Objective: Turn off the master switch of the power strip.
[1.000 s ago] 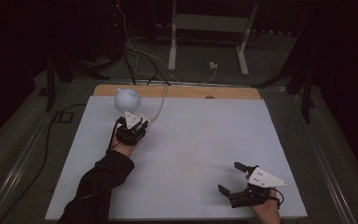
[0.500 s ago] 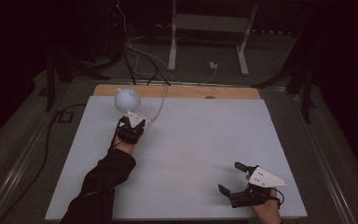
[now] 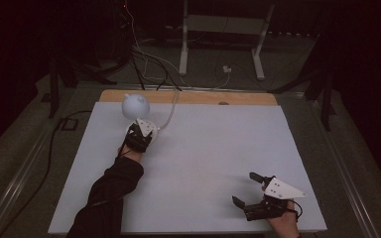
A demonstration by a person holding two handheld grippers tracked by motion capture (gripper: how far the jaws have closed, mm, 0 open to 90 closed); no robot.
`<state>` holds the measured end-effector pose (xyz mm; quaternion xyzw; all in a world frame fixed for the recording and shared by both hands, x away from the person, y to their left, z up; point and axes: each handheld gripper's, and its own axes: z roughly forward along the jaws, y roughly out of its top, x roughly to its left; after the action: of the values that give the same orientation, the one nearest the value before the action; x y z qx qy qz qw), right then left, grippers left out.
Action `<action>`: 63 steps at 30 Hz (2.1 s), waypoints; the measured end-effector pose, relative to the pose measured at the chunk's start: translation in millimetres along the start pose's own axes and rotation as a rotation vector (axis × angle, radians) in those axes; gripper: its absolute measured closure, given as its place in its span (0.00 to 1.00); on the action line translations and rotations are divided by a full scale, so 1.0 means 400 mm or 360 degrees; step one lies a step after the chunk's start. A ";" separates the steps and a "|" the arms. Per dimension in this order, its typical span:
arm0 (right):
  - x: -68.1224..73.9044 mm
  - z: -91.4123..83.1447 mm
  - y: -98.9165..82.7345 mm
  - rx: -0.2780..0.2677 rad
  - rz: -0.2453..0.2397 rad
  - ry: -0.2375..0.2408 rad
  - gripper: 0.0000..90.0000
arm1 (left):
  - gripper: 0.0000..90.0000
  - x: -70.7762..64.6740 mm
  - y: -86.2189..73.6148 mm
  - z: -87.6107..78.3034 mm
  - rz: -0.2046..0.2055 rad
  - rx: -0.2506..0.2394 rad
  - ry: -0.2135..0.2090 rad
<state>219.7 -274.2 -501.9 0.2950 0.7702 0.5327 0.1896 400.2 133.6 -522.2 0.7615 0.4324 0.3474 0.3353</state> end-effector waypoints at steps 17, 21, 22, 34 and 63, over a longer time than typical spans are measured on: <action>0.000 0.000 0.000 0.0004 0.0004 0.0005 0.00 | 1.00 -0.009 0.007 0.006 0.0073 0.0050 -0.0005; 0.000 0.000 0.000 0.0002 0.0003 0.0002 0.00 | 1.00 -0.007 0.007 0.004 0.0064 0.0055 -0.0006; 0.000 0.000 0.000 0.0002 0.0005 0.0004 0.00 | 1.00 -0.007 0.006 0.003 0.0063 0.0049 -0.0006; 0.002 0.003 -0.001 0.0013 0.0002 0.0006 0.00 | 1.00 -0.001 0.013 0.003 0.0087 0.0094 -0.0030; 0.006 0.003 0.001 0.0011 -0.0004 0.0008 0.00 | 1.00 -0.006 0.046 0.006 0.0233 0.0255 -0.0087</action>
<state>218.7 -271.8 -502.0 0.2935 0.7729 0.5305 0.1873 409.1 123.6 -509.1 0.8247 0.3926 0.3143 0.2588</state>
